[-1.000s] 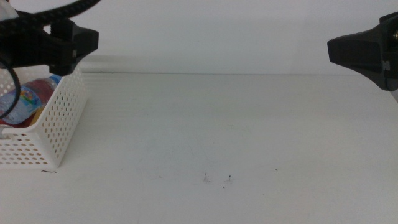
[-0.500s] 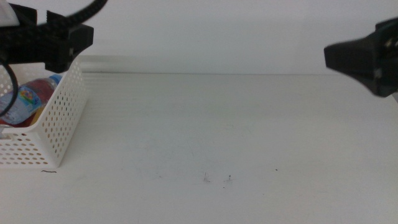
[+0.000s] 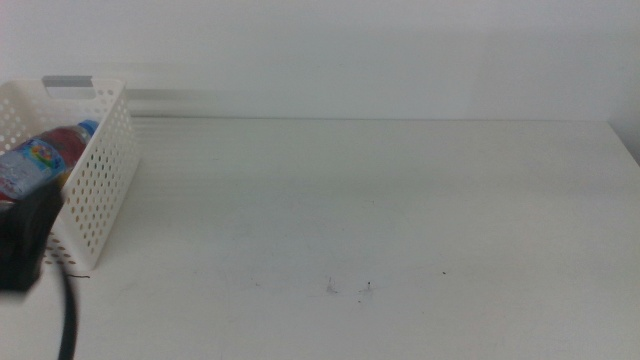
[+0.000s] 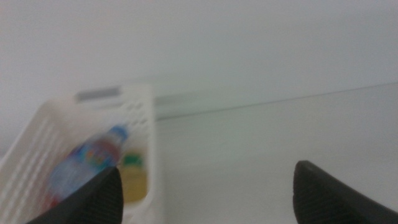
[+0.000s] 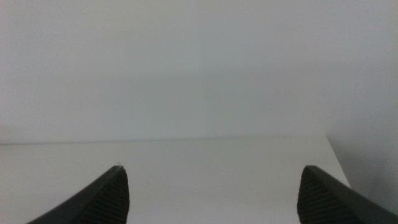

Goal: Use arms to grab the bottles and put them into the dustbin to the left of the table.

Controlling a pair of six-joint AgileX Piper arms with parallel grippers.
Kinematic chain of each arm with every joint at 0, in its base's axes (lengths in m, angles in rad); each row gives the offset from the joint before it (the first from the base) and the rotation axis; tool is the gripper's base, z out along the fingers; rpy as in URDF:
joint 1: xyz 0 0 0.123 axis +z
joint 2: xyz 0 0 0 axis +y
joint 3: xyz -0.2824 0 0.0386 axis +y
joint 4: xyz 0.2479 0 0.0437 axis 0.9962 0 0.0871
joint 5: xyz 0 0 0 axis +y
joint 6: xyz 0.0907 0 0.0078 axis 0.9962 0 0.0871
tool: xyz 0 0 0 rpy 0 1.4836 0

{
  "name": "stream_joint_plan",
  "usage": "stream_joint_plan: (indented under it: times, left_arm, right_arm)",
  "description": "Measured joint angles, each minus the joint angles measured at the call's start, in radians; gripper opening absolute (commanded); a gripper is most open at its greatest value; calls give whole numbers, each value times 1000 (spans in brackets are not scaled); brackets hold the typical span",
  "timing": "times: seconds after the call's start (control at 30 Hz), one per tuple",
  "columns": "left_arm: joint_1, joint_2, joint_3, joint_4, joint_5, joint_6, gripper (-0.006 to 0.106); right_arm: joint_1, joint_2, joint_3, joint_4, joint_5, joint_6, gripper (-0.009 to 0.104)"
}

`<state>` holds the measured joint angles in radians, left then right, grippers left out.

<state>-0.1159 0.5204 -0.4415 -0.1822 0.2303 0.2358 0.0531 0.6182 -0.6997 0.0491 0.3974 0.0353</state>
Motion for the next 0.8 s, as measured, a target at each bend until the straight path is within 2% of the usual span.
stream_joint_plan:
  times: [0.13,0.4,0.63,0.8]
  left_arm:
    - [83,-197,159,-14,-4,0,94]
    - [153,-486,365,-53,18,2,94]
    - [155,-516,439,-55,43,2,94]
    - [155,-516,442,-52,48,2,94]
  right_arm:
    - [-24,-154,184,35,-20,0,93]
    - [-26,-476,517,8,-45,0,93]
    - [-26,-609,663,-49,-45,0,93]
    - [-26,-614,695,-49,-52,0,93]
